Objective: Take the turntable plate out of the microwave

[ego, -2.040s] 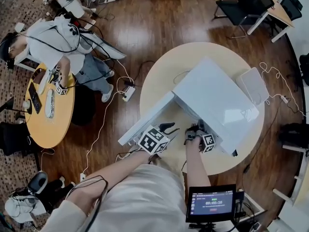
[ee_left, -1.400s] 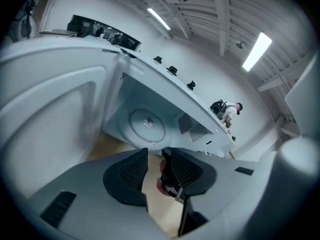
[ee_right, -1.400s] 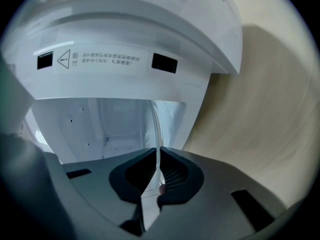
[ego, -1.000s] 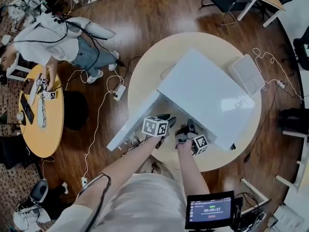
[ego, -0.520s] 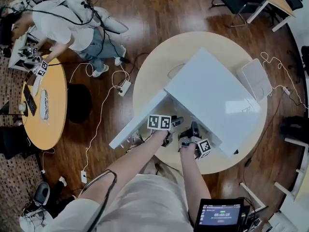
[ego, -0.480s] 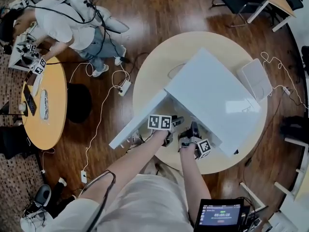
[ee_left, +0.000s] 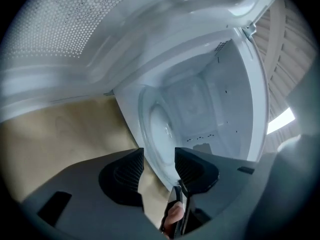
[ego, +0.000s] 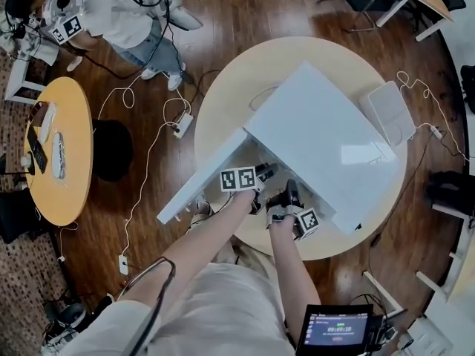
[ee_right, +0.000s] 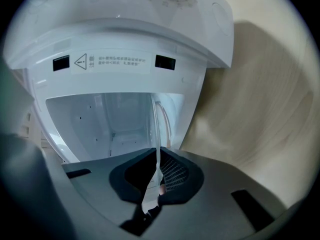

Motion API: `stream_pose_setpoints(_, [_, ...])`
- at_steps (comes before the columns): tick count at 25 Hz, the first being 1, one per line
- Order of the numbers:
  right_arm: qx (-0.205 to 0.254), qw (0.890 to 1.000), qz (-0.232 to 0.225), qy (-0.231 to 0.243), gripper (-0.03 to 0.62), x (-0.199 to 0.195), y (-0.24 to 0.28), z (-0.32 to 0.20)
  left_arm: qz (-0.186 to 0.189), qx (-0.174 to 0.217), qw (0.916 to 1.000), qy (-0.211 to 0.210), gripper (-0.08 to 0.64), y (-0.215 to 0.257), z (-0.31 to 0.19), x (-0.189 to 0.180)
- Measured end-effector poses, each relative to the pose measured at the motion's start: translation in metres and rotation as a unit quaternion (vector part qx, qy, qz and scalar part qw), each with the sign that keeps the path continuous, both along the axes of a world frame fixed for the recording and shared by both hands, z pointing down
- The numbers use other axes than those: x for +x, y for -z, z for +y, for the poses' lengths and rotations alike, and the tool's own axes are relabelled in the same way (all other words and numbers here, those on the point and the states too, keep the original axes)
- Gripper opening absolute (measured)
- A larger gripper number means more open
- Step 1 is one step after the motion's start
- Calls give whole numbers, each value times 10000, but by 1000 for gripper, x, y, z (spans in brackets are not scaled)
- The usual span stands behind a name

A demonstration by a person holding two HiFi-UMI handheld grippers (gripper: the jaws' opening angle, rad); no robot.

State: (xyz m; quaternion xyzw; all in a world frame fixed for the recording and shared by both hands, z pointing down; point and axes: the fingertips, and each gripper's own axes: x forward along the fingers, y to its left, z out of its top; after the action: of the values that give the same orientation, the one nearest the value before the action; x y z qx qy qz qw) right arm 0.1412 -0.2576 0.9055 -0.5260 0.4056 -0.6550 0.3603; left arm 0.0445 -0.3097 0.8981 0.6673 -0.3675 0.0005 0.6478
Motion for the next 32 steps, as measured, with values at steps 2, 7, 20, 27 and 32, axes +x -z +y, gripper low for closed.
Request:
stream_pose_setpoints(2, [57, 10000, -20, 6, 28, 1, 2, -1, 151, 18, 9997, 178, 184, 2, -5, -1])
stream_pose_setpoints(7, [115, 9999, -77, 55, 28, -1, 6, -1, 428, 32, 9981, 450, 183, 5, -13, 0])
stream_pose_setpoints(20, [257, 9993, -205, 173, 28, -7, 20, 2, 1077, 81, 9894, 975, 137, 8, -21, 0])
stream_pose_setpoints(27, [326, 9990, -233, 204, 28, -4, 26, 0, 1190, 40, 9862, 1154, 58, 5, -20, -1])
stream_pose_setpoints(32, [354, 9988, -210, 274, 28, 0, 29, 0, 1616, -93, 9767, 1408, 41, 10, -19, 2])
